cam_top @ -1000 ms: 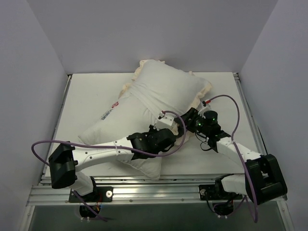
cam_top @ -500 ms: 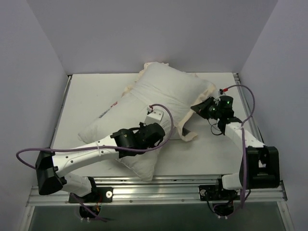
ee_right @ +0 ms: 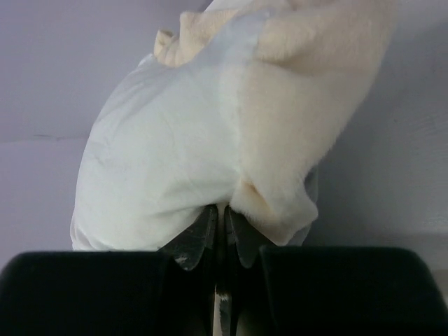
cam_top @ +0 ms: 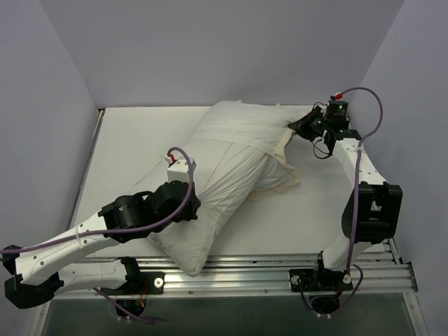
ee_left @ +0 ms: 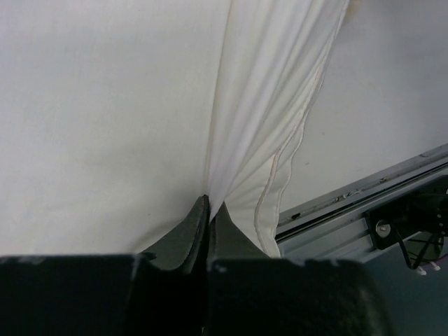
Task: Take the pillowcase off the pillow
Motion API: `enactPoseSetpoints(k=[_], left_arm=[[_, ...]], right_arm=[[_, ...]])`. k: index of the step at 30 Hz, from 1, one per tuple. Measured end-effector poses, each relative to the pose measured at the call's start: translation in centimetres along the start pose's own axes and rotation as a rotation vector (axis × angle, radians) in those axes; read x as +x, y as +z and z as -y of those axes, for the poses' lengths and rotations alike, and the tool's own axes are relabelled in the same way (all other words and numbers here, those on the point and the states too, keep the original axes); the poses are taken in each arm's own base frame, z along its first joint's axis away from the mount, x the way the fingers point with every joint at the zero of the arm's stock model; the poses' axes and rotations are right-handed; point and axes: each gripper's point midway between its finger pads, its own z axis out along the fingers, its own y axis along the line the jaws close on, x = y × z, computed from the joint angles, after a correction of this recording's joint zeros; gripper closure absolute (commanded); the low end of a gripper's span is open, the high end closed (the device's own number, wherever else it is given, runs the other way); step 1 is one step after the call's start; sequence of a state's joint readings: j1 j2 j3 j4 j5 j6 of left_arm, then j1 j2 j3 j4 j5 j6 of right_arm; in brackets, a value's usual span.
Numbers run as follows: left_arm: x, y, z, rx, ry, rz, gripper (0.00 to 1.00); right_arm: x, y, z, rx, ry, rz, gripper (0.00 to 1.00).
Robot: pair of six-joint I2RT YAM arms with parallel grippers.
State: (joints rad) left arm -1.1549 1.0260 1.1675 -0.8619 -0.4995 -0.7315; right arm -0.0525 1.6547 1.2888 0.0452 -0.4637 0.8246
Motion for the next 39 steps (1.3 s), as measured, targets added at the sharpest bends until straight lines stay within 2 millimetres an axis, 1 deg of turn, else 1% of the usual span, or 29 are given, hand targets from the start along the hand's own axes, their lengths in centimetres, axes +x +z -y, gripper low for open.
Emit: enactPoseSetpoints(k=[3, 6, 7, 8, 9, 10, 11, 12, 13, 14, 15, 17, 18, 20, 21, 22, 23, 24, 25, 26, 27, 28, 30, 32, 33, 34, 36, 38, 39], left_arm=[[0.2, -0.6, -0.4, 0.006, -0.029, -0.007, 0.98], [0.6, -0.6, -0.1, 0.023, -0.04, -0.022, 0.98], [0.8, -0.5, 0.0, 0.03, -0.037, -0.031, 0.92], [1.1, -0.3, 0.3, 0.041, -0.029, -0.041, 0.64], [1.3, -0.1, 0.5, 0.053, -0.01, -0.054, 0.46], [2.1, -0.1, 0.8, 0.068, 0.011, -0.09, 0.29], [2.8, -0.1, 0.9, 0.077, 0.037, -0.126, 0.17], [3.4, -0.1, 1.2, 0.092, 0.055, -0.155, 0.04], [3.7, -0.1, 1.6, 0.107, 0.07, -0.175, 0.06], [3.6, -0.1, 2.3, 0.125, 0.082, -0.19, 0.06], [3.2, -0.1, 2.8, 0.138, 0.089, -0.193, 0.06], [1.7, 0.0, 3.8, 0.162, 0.097, -0.185, 0.06], [0.6, 0.0, 4.4, 0.179, 0.097, -0.173, 0.06], [-2.1, 0.7, 5.1, 0.199, 0.079, -0.134, 0.06], [-3.4, 1.2, 5.0, 0.2, 0.069, -0.112, 0.06], [-4.8, 1.8, 4.6, 0.194, 0.052, -0.087, 0.06], [-6.1, 2.7, 3.8, 0.18, 0.028, -0.067, 0.06], [-7.3, 3.6, 2.6, 0.151, 0.004, -0.045, 0.06], [-8.6, 4.7, 0.4, 0.101, -0.033, -0.025, 0.05], [-9.3, 5.5, -1.2, 0.063, -0.06, -0.014, 0.04], [-10.1, 6.4, -3.5, 0.013, -0.096, 0.003, 0.04], [-10.4, 7.2, -5.5, -0.033, -0.124, 0.013, 0.03], [-9.8, 8.4, -8.9, -0.112, -0.17, 0.004, 0.02], [-7.9, 9.5, -11.1, -0.162, -0.197, -0.035, 0.02], [-6.6, 9.9, -11.8, -0.177, -0.209, -0.061, 0.01], [-5.5, 10.5, -12.0, -0.179, -0.218, -0.083, 0.01], [-3.9, 11.2, -12.1, -0.163, -0.237, -0.099, 0.0], [-2.9, 11.6, -11.8, -0.132, -0.265, -0.087, 0.0], [-2.5, 11.5, -11.6, -0.114, -0.281, -0.072, 0.02]], right_arm=[[-0.7, -0.4, 0.0, 0.035, -0.023, 0.014, 1.0], [-0.5, -0.5, 0.4, 0.054, -0.047, 0.007, 1.0], [-0.4, -0.5, 0.6, 0.057, -0.058, 0.004, 1.0], [-0.4, -0.5, 0.6, 0.06, -0.071, 0.003, 1.0], [-0.3, -0.6, 0.6, 0.061, -0.087, 0.005, 1.0], [-0.4, -0.6, 0.7, 0.07, -0.107, 0.018, 1.0], [-0.7, -0.7, 0.8, 0.078, -0.129, 0.037, 0.96], [-0.8, -0.8, 0.9, 0.087, -0.15, 0.056, 0.88], [-0.8, -1.0, 1.1, 0.098, -0.17, 0.074, 0.74], [-0.4, -1.3, 1.2, 0.111, -0.198, 0.087, 0.66], [-0.2, -1.6, 1.2, 0.118, -0.219, 0.101, 0.53], [0.7, -2.9, 1.0, 0.135, -0.272, 0.128, 0.41], [1.3, -3.6, 0.7, 0.139, -0.298, 0.136, 0.31], [2.7, -5.2, -0.6, 0.129, -0.353, 0.152, 0.25], [3.3, -6.1, -1.4, 0.123, -0.382, 0.164, 0.2], [4.1, -6.9, -2.4, 0.111, -0.408, 0.173, 0.18], [4.7, -7.7, -3.4, 0.096, -0.435, 0.184, 0.18], [5.4, -8.5, -4.6, 0.074, -0.459, 0.192, 0.18], [6.5, -9.2, -5.8, 0.046, -0.483, 0.192, 0.18], [7.1, -9.7, -6.5, 0.031, -0.495, 0.193, 0.18], [8.2, -10.2, -7.3, 0.008, -0.513, 0.187, 0.17], [9.3, -10.5, -7.7, -0.008, -0.525, 0.176, 0.17], [11.3, -10.6, -7.3, -0.019, -0.544, 0.142, 0.17], [12.8, -9.8, -5.9, 0.003, -0.554, 0.097, 0.17], [13.5, -9.2, -5.2, 0.019, -0.557, 0.073, 0.17], [14.1, -8.5, -4.4, 0.035, -0.561, 0.045, 0.16], [15.5, -6.8, -3.3, 0.062, -0.572, -0.006, 0.16], [16.8, -4.8, -2.4, 0.083, -0.586, -0.06, 0.16], [17.1, -4.0, -2.2, 0.088, -0.594, -0.081, 0.16]])
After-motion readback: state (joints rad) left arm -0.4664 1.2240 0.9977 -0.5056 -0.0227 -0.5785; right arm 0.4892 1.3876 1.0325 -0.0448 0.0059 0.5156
